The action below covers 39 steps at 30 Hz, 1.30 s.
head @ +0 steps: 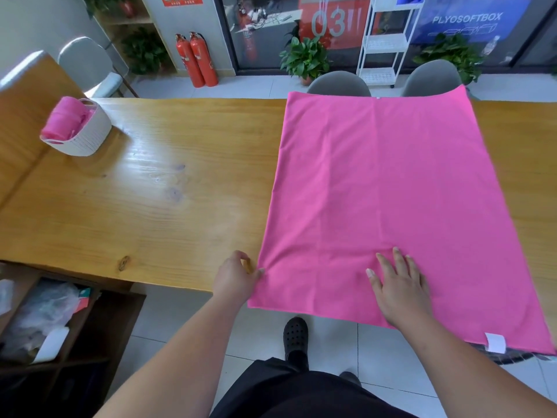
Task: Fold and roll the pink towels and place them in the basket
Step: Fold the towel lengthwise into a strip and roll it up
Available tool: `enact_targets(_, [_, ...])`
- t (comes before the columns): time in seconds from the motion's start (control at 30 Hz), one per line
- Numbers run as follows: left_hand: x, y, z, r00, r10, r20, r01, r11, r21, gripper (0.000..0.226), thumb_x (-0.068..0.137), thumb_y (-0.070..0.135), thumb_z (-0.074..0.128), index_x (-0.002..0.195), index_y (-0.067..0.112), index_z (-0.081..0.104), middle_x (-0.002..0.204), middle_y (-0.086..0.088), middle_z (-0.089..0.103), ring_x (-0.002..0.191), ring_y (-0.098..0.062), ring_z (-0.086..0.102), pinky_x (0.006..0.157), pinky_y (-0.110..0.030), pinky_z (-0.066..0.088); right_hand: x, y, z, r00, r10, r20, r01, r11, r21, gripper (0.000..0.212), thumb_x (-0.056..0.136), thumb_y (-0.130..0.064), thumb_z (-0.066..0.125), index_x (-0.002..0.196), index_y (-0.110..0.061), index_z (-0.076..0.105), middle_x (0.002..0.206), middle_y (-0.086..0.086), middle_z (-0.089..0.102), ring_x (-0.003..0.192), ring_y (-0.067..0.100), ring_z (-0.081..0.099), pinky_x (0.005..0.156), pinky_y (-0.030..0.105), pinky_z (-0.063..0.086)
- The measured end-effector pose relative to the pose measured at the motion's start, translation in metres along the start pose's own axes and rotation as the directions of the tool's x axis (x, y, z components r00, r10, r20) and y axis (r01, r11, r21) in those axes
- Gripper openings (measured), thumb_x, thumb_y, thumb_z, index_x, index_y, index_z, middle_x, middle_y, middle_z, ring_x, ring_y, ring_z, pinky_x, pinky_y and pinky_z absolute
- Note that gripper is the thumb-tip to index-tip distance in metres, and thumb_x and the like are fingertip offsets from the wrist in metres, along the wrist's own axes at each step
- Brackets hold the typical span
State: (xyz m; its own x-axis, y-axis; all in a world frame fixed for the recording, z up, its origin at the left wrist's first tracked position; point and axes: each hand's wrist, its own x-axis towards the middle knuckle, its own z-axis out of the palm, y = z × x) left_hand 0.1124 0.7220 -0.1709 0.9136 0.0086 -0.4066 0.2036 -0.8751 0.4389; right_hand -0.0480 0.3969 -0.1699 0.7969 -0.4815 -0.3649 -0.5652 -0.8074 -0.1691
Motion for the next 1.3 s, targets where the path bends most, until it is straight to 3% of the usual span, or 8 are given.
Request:
enact_targets(0.2, [0.035, 0.031, -0.01, 0.999, 0.045, -0.01, -0.046, 0.995, -0.086, 0.05, 0.096, 0.037, 0.069, 0.14, 0.017, 0.055, 0.121, -0.004, 0.068, 0.108, -0.023, 0.065, 0.087, -0.034, 0.051, 0.016, -0.015, -0.018, 0.998, -0.023, -0.053, 0.021, 0.999, -0.032, 0.078, 0.1, -0.07, 0.014, 0.161, -0.028, 0.038, 0.172, 0.007, 0.023, 0.156, 0.034, 0.021, 0.126, 0.052, 0.026])
enact_targets(0.37, [0.079, 0.079, -0.018, 0.993, 0.108, 0.055, -0.102, 0.989, -0.11, 0.062, 0.099, 0.037, 0.068, 0.153, 0.014, 0.047, 0.138, -0.006, 0.066, 0.127, -0.027, 0.062, 0.104, -0.038, 0.051, 0.062, -0.031, -0.037, 0.994, -0.112, 0.01, 0.112, 0.993, -0.036, 0.07, 0.104, -0.066, 0.023, 0.166, -0.032, 0.023, 0.175, 0.004, 0.011, 0.159, 0.032, 0.013, 0.127, 0.051, 0.024])
enact_targets(0.57, [0.135, 0.129, -0.019, 0.99, 0.114, 0.086, -0.1, 0.984, -0.149, 0.063, 0.103, 0.032, 0.064, 0.157, 0.009, 0.042, 0.143, -0.009, 0.065, 0.133, -0.03, 0.06, 0.108, -0.038, 0.047, 0.11, -0.052, -0.051, 0.995, -0.089, 0.036, 0.089, 0.996, -0.024, 0.074, 0.103, -0.069, 0.019, 0.168, -0.034, 0.01, 0.176, 0.004, 0.001, 0.161, 0.033, 0.003, 0.13, 0.052, 0.016])
enact_targets(0.73, [0.18, 0.147, -0.014, 0.997, 0.054, 0.058, -0.047, 0.991, -0.128, 0.054, 0.101, 0.04, 0.063, 0.144, 0.009, 0.056, 0.13, -0.009, 0.07, 0.123, -0.032, 0.065, 0.102, -0.04, 0.053, 0.135, -0.069, -0.05, 0.999, -0.037, 0.003, 0.037, 0.996, -0.076, 0.076, 0.102, -0.07, 0.015, 0.168, -0.033, 0.002, 0.176, 0.007, -0.007, 0.161, 0.034, -0.005, 0.131, 0.051, 0.009])
enact_targets(0.83, [0.197, 0.151, -0.011, 0.994, 0.06, 0.094, -0.05, 0.994, -0.099, 0.026, 0.101, 0.036, 0.062, 0.11, 0.014, 0.073, 0.099, -0.007, 0.075, 0.101, -0.034, 0.071, 0.083, -0.038, 0.058, 0.142, -0.074, -0.047, 1.0, -0.028, 0.0, 0.028, 0.996, -0.083, 0.077, 0.102, -0.071, 0.014, 0.168, -0.033, -0.002, 0.175, 0.008, -0.011, 0.161, 0.033, -0.009, 0.13, 0.05, 0.004])
enact_targets(0.93, [0.205, 0.152, -0.012, 0.992, 0.069, 0.104, -0.054, 0.987, -0.149, 0.027, 0.102, 0.026, 0.058, 0.083, 0.013, 0.073, 0.078, -0.006, 0.069, 0.086, -0.036, 0.07, 0.068, -0.034, 0.052, 0.143, -0.072, -0.04, 1.0, -0.012, 0.0, 0.012, 0.998, -0.055, 0.079, 0.1, -0.073, 0.009, 0.168, -0.033, 0.0, 0.176, 0.006, -0.012, 0.162, 0.031, -0.01, 0.131, 0.051, 0.003])
enact_targets(1.1, [0.211, 0.138, -0.017, 0.996, -0.01, 0.087, 0.038, 0.945, -0.326, 0.019, 0.094, 0.03, 0.076, 0.08, 0.02, 0.07, 0.079, -0.006, 0.073, 0.078, -0.032, 0.072, 0.072, -0.045, 0.063, 0.141, -0.061, -0.027, 1.0, 0.003, -0.025, -0.005, 0.998, -0.056, 0.078, 0.1, -0.074, 0.002, 0.168, -0.037, -0.003, 0.175, -0.003, -0.019, 0.161, 0.023, -0.016, 0.131, 0.051, 0.001])
enact_targets(1.3, [0.199, 0.139, -0.016, 0.998, 0.051, -0.037, -0.058, 0.977, -0.205, 0.017, 0.096, 0.032, 0.073, 0.107, 0.021, 0.064, 0.099, 0.002, 0.069, 0.087, -0.02, 0.067, 0.065, -0.028, 0.047, 0.143, -0.061, -0.025, 0.999, -0.018, -0.048, 0.014, 0.996, -0.093, 0.081, 0.097, -0.076, -0.005, 0.168, -0.037, 0.001, 0.176, -0.002, -0.014, 0.162, 0.023, -0.012, 0.131, 0.052, 0.003])
